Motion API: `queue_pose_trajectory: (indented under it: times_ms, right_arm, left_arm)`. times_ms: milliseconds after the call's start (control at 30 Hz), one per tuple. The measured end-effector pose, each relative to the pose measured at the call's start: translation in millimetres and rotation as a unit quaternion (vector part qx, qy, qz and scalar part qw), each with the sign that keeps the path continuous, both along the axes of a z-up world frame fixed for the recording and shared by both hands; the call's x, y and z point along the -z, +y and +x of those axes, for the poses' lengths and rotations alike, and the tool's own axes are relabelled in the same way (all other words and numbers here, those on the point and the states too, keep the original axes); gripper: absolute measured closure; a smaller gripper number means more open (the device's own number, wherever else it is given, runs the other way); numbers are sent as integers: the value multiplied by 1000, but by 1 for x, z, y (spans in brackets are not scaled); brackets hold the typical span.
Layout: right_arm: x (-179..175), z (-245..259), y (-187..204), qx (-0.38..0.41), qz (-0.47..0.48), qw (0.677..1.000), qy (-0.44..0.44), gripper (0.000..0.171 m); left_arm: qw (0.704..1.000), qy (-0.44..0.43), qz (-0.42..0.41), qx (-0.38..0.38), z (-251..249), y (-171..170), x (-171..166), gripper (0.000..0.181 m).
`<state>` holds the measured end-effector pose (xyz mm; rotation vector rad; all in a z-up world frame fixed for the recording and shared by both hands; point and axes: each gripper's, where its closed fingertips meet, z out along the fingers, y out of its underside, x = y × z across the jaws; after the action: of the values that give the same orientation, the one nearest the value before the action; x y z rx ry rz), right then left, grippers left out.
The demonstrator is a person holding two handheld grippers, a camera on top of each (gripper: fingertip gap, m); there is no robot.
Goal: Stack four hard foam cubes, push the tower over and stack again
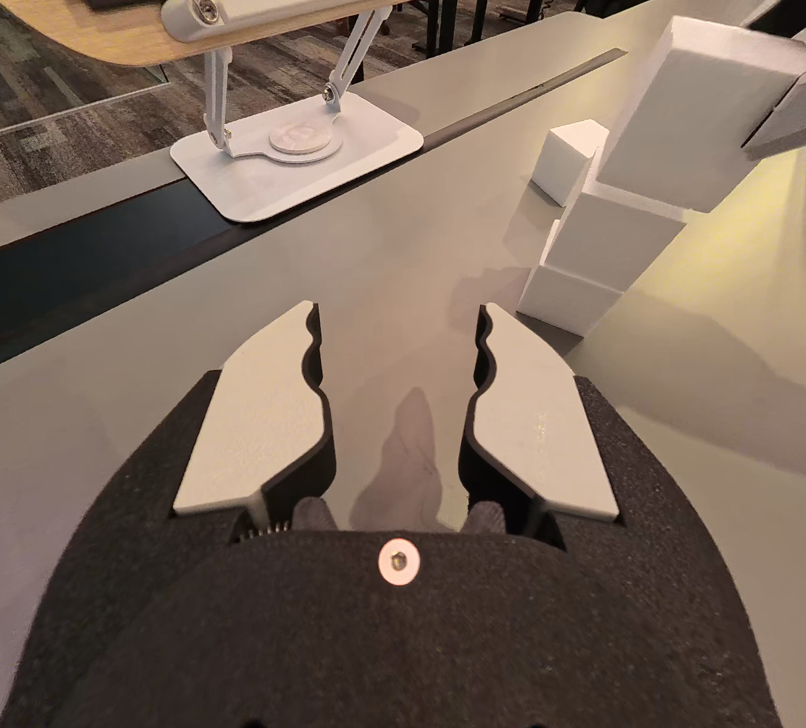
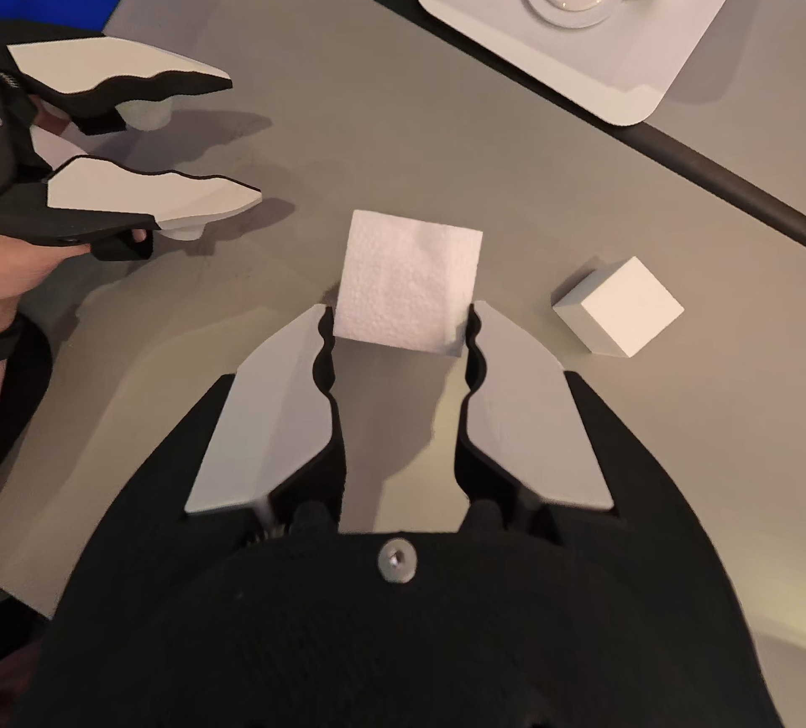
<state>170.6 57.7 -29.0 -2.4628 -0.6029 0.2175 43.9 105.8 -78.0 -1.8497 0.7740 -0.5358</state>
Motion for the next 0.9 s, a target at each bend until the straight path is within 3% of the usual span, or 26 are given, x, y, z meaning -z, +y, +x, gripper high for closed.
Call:
queue_pose_trajectory:
  times_ms: [667,900]
  right_arm:
    - [4,1,4,11,2,999,-47,108]
    - [-65,30,-4,-56,166,984,45,97]
  left_arm:
    - [997,-77,-17,15,-1,-3,-19,116]
    - [996,-83,-30,13,-4,-1,-14,115]
